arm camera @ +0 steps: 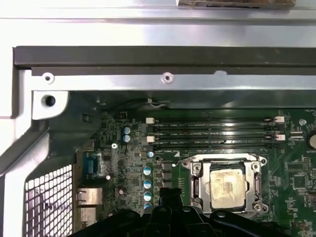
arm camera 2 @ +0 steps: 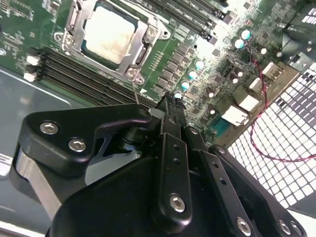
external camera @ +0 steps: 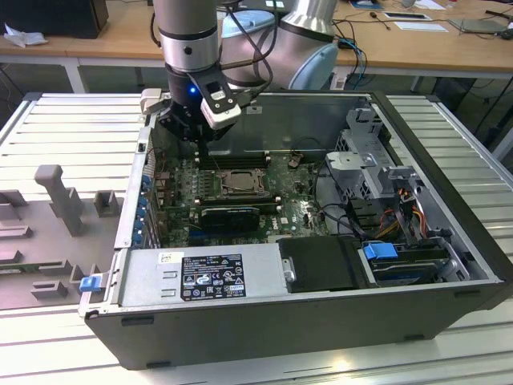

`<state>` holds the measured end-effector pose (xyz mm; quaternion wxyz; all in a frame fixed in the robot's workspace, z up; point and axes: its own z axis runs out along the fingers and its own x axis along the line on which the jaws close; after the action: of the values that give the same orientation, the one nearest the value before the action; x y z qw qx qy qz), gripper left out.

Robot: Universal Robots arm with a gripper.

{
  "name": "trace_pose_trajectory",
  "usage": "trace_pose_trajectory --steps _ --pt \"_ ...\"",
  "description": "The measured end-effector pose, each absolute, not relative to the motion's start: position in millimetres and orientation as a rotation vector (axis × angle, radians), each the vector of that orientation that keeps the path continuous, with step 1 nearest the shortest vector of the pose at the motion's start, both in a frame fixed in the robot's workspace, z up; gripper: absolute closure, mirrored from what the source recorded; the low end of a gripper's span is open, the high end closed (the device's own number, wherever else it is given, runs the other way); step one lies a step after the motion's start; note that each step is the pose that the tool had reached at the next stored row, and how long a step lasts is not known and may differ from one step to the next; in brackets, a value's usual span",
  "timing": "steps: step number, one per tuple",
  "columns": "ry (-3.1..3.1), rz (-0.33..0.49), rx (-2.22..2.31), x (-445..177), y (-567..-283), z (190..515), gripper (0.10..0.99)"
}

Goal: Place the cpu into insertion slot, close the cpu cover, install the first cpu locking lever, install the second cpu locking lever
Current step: 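Install the first cpu locking lever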

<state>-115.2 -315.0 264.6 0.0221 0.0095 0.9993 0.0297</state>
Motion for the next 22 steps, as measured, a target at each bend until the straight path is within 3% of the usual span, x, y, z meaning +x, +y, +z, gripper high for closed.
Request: trace_pose_trajectory --steps 13,22 --pt "3.096 0.092 0.022 -119.7 -290.8 255.8 0.980" --pt "3.097 0.092 0.021 -111.4 -290.4 255.2 0.980"
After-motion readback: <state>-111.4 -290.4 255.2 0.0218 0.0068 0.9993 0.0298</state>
